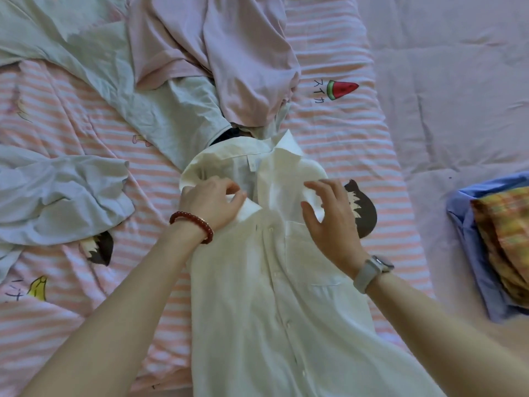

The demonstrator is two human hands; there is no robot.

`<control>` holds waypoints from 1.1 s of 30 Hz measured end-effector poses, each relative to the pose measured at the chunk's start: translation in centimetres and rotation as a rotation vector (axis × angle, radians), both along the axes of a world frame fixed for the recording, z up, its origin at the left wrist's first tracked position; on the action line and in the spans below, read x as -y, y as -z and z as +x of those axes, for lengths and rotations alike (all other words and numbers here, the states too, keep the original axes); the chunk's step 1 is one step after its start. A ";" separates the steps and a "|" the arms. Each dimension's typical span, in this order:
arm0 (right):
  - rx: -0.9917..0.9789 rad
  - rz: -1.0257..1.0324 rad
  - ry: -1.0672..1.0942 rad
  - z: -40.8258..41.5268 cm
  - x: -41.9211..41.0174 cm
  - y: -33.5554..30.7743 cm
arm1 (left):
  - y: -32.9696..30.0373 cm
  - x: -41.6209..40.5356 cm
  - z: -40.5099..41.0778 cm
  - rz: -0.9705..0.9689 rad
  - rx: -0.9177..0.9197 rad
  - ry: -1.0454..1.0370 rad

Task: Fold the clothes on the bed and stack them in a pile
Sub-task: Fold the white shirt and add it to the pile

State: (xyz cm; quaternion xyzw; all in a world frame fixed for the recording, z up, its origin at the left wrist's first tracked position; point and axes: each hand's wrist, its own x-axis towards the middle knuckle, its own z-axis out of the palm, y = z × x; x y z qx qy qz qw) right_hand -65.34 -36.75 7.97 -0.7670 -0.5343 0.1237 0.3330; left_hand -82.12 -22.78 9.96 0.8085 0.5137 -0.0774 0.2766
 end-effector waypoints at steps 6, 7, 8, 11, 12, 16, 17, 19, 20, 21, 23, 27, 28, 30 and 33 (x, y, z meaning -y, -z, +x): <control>-0.025 -0.257 0.228 -1.5 13.3 2.6 | -0.1 1.8 3.3 0.206 0.036 0.024; -0.061 -0.328 0.292 -1.7 15.1 2.7 | -0.3 2.2 4.0 0.200 0.060 0.021; -0.094 -0.411 0.348 -2.0 16.7 3.0 | -0.3 2.5 4.8 0.168 0.079 -0.002; -0.215 -0.713 0.393 -2.0 19.8 3.7 | 0.1 2.9 6.4 0.005 0.148 -0.169; -0.263 -0.788 0.387 -1.7 20.2 4.0 | 0.2 2.8 6.6 -0.055 0.193 -0.238; -0.387 -0.682 0.535 0.4 20.6 3.7 | -0.7 3.2 6.9 -0.570 0.696 -0.625; -0.332 -0.613 0.606 1.0 20.7 3.4 | -1.2 3.4 6.8 -0.714 0.861 -0.674; -0.214 -0.485 0.721 2.3 21.0 2.7 | -1.9 3.4 6.6 -0.910 1.120 -0.704; -0.171 -0.445 0.765 2.9 21.2 2.3 | -1.9 3.3 6.6 -0.953 1.195 -0.721; -0.140 -0.417 0.801 3.4 21.4 2.1 | -1.6 3.3 6.7 -0.962 1.212 -0.741; -0.101 -0.395 0.859 4.2 21.8 1.7 | -0.4 3.7 6.9 -0.841 1.011 -0.783; 0.028 -0.429 0.804 3.6 22.3 1.4 | 2.6 5.0 6.4 -0.597 0.567 -0.810; 0.092 -0.411 0.730 2.7 22.3 1.4 | 2.8 5.2 6.2 -0.574 0.555 -0.829; 0.216 -0.335 0.520 -0.4 22.4 1.5 | 3.2 5.6 6.0 -0.579 0.589 -0.855; 0.203 -0.327 0.224 -6.1 23.1 2.4 | 3.6 6.1 5.9 -0.564 0.602 -0.809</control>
